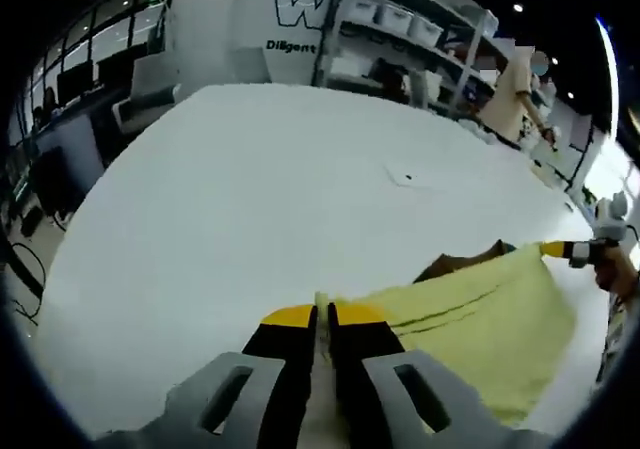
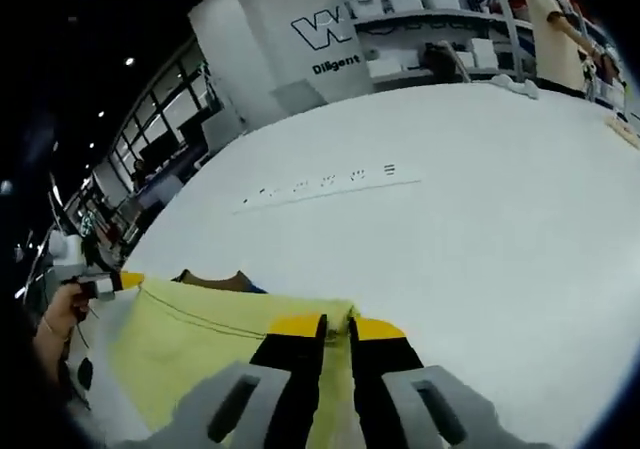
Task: Fold the garment on the visible template until the final outline fits inside the template.
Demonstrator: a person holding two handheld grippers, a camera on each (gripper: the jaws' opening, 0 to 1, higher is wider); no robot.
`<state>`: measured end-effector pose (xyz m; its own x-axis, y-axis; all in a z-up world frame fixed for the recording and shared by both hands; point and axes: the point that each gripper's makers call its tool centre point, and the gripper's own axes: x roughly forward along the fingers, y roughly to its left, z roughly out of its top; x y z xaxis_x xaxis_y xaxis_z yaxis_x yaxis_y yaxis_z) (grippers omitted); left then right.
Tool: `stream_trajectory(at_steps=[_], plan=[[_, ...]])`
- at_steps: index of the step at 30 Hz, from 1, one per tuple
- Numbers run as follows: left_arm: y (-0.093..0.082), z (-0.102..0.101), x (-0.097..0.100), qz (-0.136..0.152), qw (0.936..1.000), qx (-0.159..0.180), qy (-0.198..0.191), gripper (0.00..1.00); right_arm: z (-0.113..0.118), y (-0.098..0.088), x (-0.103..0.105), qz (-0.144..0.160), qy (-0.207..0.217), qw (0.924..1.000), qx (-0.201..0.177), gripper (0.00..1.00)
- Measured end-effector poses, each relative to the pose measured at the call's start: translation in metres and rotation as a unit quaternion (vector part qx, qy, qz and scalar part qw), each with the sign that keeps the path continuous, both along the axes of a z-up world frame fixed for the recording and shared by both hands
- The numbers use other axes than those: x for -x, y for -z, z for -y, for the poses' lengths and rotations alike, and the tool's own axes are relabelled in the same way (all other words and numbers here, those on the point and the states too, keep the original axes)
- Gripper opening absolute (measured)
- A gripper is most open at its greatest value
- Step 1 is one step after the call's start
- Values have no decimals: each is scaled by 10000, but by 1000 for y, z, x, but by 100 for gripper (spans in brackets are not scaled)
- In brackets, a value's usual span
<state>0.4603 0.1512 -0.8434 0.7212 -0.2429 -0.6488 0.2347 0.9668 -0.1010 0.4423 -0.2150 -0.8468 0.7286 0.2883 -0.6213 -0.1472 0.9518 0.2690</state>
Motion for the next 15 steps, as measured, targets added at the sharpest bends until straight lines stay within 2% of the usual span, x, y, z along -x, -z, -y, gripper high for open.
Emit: stream_trajectory(at_steps=[1, 2, 4, 6, 7, 8, 10, 15], plan=[[-2, 2, 1, 99, 9993, -218, 304, 16, -1, -7, 6, 164, -98, 9995, 246, 20], [-4, 5, 4, 141, 9985, -266, 468, 20, -1, -11, 12, 231, -239, 9983, 474, 24], [-4, 6, 12, 87, 9973, -378, 617, 22, -3, -11, 18, 254, -533, 9959, 688, 24], [-4, 7, 18, 50, 9962, -488, 722, 26, -4, -10, 23, 216, -689, 9943, 781, 23], [-4, 10, 21, 102, 9942, -577, 903, 28, -4, -10, 24, 283, -739, 9932, 851, 24], [-3, 11, 23, 115, 9940, -595, 913, 32, -4, -9, 25, 284, -772, 9926, 891, 26], [-1, 14, 25, 187, 9897, -782, 1186, 35, -6, -5, 29, 194, -900, 9910, 974, 28], [5, 16, 25, 183, 9860, -1064, 1271, 42, -11, 0, 30, 163, -1022, 9880, 1143, 27]])
